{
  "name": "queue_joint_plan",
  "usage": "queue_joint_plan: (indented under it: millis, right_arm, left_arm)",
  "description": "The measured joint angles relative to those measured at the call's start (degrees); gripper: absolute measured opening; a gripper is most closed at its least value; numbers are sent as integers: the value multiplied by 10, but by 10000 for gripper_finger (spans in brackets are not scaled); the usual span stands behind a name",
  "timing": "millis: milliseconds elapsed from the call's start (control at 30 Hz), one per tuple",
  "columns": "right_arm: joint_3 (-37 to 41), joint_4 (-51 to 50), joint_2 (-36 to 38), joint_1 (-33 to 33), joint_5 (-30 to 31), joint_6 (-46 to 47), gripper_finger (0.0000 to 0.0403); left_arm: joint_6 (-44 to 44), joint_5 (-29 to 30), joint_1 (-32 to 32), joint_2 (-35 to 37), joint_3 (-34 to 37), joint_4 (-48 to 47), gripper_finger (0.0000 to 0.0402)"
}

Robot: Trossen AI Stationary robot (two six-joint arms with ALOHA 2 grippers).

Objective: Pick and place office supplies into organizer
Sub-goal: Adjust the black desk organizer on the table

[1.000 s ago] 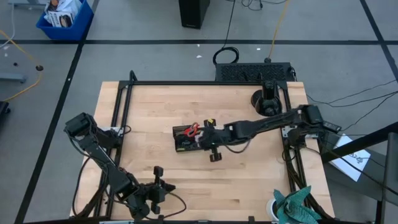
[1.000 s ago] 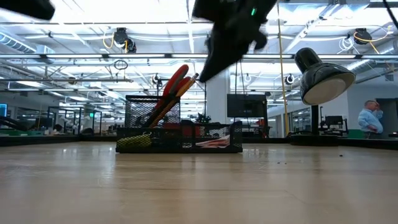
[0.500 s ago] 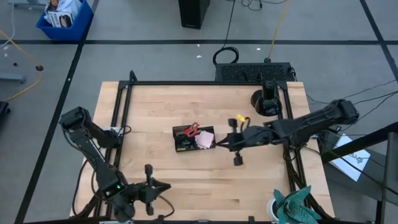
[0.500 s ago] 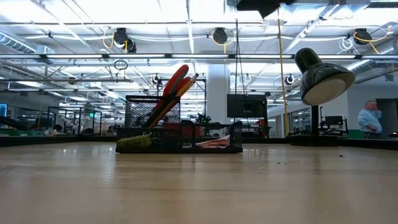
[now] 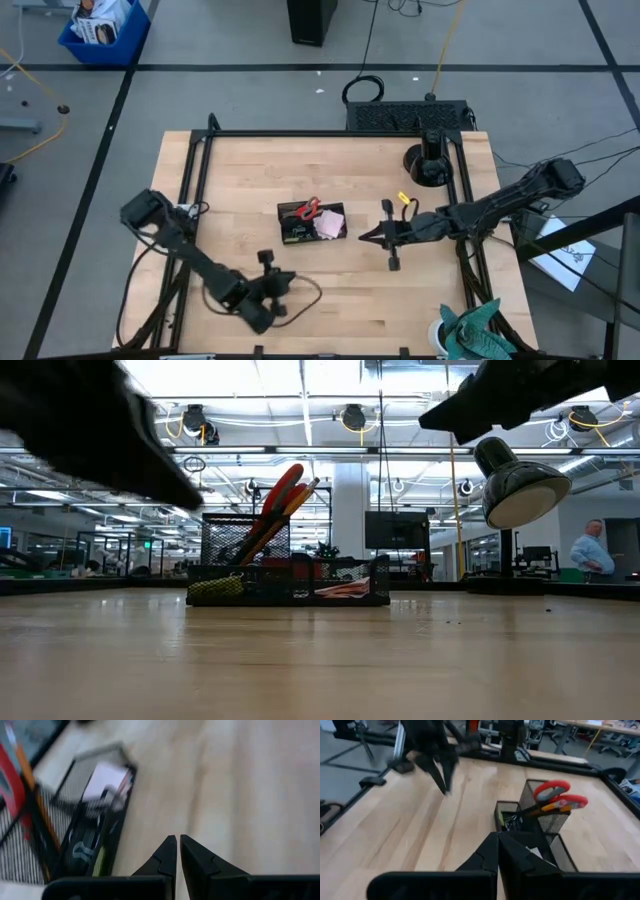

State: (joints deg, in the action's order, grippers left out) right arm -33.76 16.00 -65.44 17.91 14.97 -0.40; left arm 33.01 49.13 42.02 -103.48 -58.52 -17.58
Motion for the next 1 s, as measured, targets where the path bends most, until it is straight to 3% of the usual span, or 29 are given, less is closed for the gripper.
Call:
queue_joint_plan:
  millis: [433,600,1000]
  right_arm:
    - [0,-30,48,40,3,-1,0]
    - [0,-30,48,50,49,-3,0]
    - [0,-25,47,51,62,-4,0]
  left_arm:
    - [124,-29,-94,-36,0,-103,31]
    - [172,-36,-113,-36,0,-173,31]
    - [175,-42,-128,-36,0,-204,31]
